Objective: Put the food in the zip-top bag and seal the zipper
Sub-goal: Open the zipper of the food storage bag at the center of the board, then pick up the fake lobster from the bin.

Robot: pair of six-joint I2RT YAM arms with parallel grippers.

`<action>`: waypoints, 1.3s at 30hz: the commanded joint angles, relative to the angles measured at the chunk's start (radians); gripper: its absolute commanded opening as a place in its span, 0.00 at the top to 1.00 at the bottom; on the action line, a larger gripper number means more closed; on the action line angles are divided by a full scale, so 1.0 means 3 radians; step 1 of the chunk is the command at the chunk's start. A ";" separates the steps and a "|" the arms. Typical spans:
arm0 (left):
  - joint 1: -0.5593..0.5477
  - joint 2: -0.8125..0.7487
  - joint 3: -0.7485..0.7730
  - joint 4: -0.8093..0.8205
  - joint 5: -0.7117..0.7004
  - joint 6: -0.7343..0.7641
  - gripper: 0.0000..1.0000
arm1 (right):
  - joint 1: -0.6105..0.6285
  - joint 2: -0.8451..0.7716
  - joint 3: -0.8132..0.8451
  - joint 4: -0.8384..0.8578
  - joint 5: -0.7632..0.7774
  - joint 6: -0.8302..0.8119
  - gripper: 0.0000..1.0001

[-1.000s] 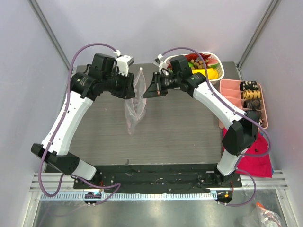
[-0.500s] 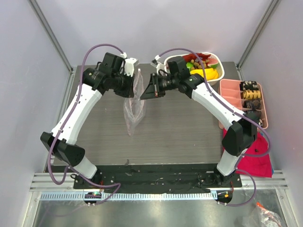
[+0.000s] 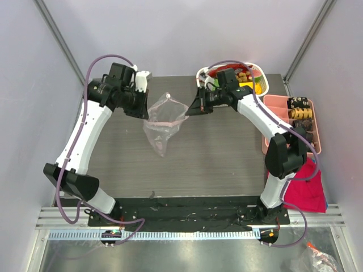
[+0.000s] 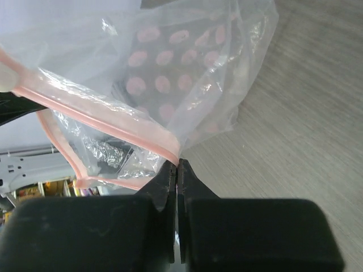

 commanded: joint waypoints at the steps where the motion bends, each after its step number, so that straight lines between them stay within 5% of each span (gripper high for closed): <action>1: 0.0027 0.0064 -0.0192 0.0133 0.0104 -0.0014 1.00 | 0.0062 0.0069 0.0148 -0.0159 -0.0103 -0.0246 0.89; 7: 0.0027 0.0273 -0.0065 0.0261 0.0243 -0.0152 1.00 | -0.0151 0.0023 0.0521 -0.0435 -0.0103 -0.0615 0.31; 10: 0.0027 0.0330 -0.0003 0.0266 0.0273 -0.0193 1.00 | -0.0488 0.0166 0.0893 -0.0441 -0.0124 -0.0656 0.16; 17: 0.0027 0.0299 -0.0054 0.0323 0.0314 -0.0249 1.00 | -0.0787 0.0688 0.1886 -0.0426 0.0882 -0.1799 0.14; 25: 0.0027 0.0299 -0.0059 0.0353 0.0381 -0.0310 1.00 | -0.0608 0.0990 0.1581 0.0640 0.1859 -0.4042 0.18; 30: 0.0027 0.0299 -0.0105 0.0343 0.0396 -0.0300 1.00 | -0.0551 0.1321 0.1594 0.1129 0.1855 -0.4602 0.22; 39: 0.0027 0.0263 -0.0151 0.0328 0.0411 -0.0285 1.00 | -0.0480 0.1675 0.1749 0.0832 0.1518 -0.5650 0.27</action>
